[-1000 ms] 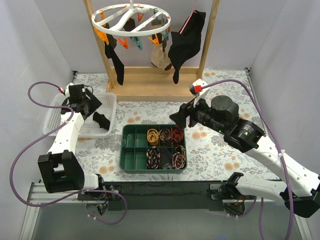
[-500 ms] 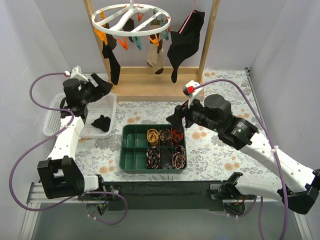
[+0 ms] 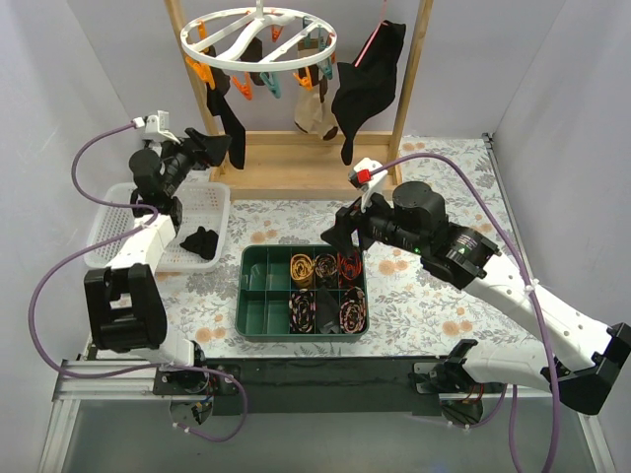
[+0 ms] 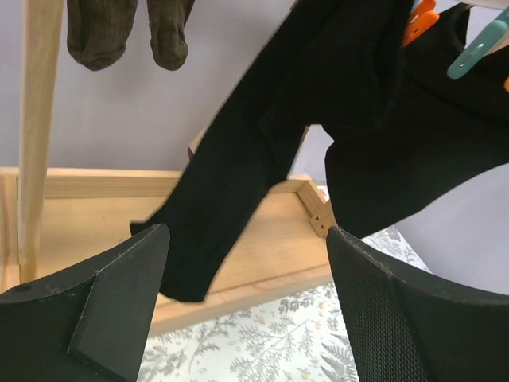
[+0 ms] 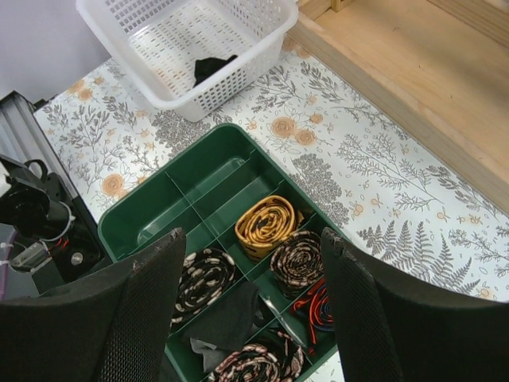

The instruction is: Remove the socks clipped to the hanger

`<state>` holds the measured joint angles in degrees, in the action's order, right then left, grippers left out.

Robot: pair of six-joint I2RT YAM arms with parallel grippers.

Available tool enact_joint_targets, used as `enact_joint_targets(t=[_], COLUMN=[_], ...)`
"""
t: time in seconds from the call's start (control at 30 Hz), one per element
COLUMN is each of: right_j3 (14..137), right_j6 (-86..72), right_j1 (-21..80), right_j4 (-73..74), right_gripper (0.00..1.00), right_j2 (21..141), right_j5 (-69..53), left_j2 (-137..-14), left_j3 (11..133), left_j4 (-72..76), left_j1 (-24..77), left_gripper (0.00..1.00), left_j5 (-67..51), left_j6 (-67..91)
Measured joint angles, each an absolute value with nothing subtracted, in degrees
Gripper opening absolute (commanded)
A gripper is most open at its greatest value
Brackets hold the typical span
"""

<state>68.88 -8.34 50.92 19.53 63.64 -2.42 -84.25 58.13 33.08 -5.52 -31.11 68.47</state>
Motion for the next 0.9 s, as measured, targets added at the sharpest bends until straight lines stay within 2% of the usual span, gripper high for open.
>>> enact_joint_targets(t=[0.2,0.3,0.4,0.43,0.53,0.57,0.67,0.8,0.9], right_j3=[69.6,69.6,69.6,69.7,69.7,69.7,69.7,70.0,70.1], right_j6=[-7.6,-7.5,-7.6,-7.6,-7.7,-7.8,-8.0,-8.5,-8.8], right_j1=[50.9,50.9,50.9,50.9,50.9,50.9,50.9,50.9,50.9], right_j4=[18.9,18.7,18.3,18.2,18.2,18.1,17.9,17.6,16.9], right_gripper=[0.74,0.74,0.74,0.73,0.74,0.74,0.73,0.74,0.74], right_j2=[63.8,64.3,65.0,65.3,65.9,66.1,66.4,67.3,68.1], right_j5=[-2.9,-3.2,-3.6,-3.7,-4.1,-4.1,-4.3,-4.5,-4.7], left_j2=[-91.6,-94.8,-97.2,-98.0,-100.2,-100.6,-101.1,-101.1,-100.8], left_j3=[63.1,66.8,69.7,70.5,72.5,72.7,72.8,72.9,72.9], left_j4=[37.8,39.2,39.6,39.7,40.0,40.0,39.9,40.6,40.2], left_j1=[-4.4,-4.1,-3.9,-3.9,-3.9,-3.9,-3.9,-3.6,-2.8], left_gripper=[0.79,0.75,0.64,0.54,0.36,0.26,0.09,0.01,0.00], left_j5=[-31.5,-31.8,-32.0,-32.2,-32.6,-32.7,-33.7,-35.2,-36.2], left_j6=[67.6,66.5,65.7,65.5,65.3,65.4,66.2,67.0,67.9])
